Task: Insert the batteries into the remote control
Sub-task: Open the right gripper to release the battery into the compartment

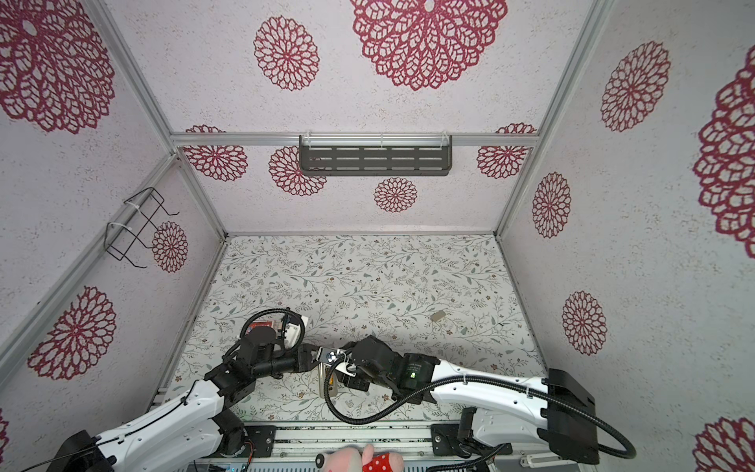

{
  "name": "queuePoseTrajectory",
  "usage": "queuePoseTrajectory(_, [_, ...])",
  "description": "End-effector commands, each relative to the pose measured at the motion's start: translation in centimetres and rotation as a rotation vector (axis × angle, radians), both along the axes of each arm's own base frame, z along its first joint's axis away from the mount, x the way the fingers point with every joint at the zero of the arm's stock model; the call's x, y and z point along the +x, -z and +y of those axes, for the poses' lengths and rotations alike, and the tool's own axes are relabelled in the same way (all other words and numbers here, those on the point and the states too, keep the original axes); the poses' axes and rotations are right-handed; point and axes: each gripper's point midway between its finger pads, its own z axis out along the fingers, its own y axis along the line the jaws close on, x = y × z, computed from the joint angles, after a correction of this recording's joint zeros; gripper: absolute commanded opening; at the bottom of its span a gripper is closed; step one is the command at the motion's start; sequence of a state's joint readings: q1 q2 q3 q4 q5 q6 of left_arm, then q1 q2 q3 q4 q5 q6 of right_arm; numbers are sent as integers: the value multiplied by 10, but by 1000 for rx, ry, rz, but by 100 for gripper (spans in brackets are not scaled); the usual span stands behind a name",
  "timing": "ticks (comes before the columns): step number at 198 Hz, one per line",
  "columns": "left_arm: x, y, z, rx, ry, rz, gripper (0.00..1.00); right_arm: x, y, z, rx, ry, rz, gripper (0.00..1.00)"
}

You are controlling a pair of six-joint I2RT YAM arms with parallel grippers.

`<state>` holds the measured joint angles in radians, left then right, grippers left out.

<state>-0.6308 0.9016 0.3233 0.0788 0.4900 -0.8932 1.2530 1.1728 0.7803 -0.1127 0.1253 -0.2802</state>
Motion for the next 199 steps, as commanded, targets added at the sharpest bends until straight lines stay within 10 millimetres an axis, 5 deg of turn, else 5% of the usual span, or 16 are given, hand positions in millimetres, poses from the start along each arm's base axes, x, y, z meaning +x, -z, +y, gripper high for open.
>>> queuePoseTrajectory(1, [1, -14, -7, -15, 35, -45, 0, -6, -11, 8, 20, -42, 12, 48])
queuePoseTrajectory(199, [-2, -14, -11, -22, 47, -39, 0, -10, 16, 20, -61, -76, 75, 32])
